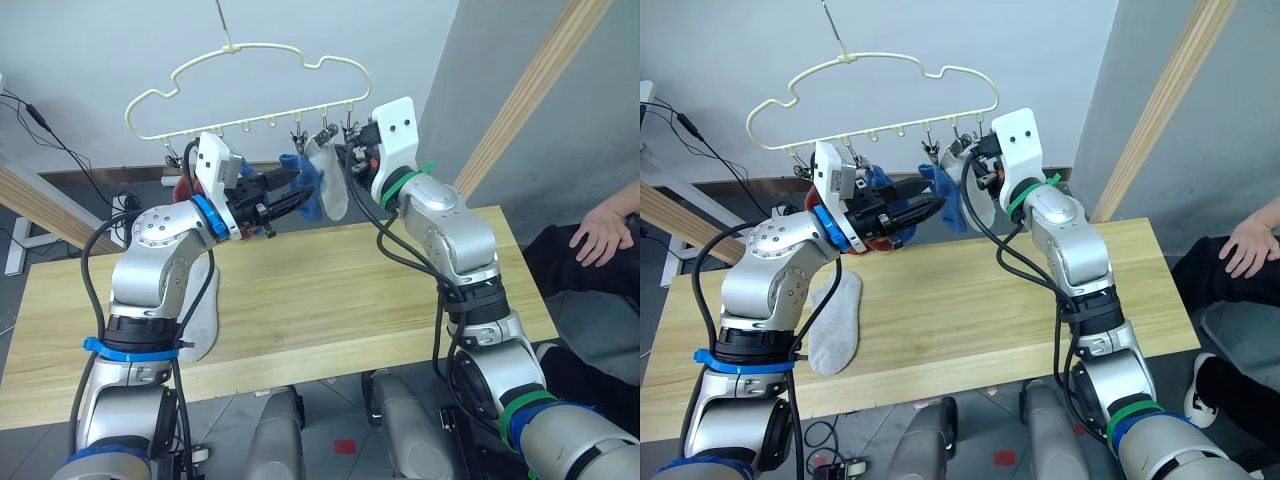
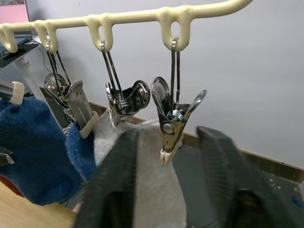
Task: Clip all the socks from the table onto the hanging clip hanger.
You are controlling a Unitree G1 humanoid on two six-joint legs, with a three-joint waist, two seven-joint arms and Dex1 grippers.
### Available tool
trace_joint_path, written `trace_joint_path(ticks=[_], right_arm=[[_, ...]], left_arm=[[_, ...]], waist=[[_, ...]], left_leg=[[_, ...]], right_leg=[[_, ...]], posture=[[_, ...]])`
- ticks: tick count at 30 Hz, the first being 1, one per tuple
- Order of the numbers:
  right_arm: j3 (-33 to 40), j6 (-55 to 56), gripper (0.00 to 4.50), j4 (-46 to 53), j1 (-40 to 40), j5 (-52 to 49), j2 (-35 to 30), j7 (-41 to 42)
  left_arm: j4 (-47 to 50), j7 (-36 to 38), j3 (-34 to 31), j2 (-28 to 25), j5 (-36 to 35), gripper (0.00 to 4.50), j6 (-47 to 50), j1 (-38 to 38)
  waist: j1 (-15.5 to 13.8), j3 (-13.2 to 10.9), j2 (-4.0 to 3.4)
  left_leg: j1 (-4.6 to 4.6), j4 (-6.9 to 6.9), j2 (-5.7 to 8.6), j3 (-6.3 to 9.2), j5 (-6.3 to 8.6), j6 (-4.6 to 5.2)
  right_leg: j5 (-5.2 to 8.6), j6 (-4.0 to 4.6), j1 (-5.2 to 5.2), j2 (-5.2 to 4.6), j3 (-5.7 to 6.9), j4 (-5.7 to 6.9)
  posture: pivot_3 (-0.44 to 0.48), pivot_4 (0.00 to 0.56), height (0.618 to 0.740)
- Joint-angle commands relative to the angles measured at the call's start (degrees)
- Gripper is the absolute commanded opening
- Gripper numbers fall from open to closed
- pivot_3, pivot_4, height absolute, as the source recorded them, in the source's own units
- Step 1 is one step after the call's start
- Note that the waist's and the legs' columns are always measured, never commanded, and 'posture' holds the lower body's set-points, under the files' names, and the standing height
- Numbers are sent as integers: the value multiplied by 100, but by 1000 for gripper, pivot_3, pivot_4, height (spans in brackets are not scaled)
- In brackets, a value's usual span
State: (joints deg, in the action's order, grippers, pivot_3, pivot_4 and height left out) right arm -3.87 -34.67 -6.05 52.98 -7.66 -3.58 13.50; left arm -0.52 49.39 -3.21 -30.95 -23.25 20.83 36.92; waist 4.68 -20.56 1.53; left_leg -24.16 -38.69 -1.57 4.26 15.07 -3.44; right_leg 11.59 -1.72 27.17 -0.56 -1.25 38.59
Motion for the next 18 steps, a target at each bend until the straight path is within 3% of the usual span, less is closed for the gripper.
trace_joint_path(ticks=[1, 18], right_arm=[[-7, 156, 2276, 104, 165, 47, 23, -19], [-157, 819, 2276, -476, 481, 251, -18, 277]], left_arm=[[170, -8, -112, -57, -36, 2008, -84, 124], [180, -52, -80, -59, -7, 2008, -63, 238]], waist=[[0, 0, 0], [-2, 0, 0]], left_leg=[[0, 0, 0, 0, 0, 0], [0, 0, 0, 0, 0, 0]], right_leg=[[0, 0, 0, 0, 0, 0], [0, 0, 1, 0, 0, 0]], posture=[[-63, 339, 740], [-64, 340, 740]])
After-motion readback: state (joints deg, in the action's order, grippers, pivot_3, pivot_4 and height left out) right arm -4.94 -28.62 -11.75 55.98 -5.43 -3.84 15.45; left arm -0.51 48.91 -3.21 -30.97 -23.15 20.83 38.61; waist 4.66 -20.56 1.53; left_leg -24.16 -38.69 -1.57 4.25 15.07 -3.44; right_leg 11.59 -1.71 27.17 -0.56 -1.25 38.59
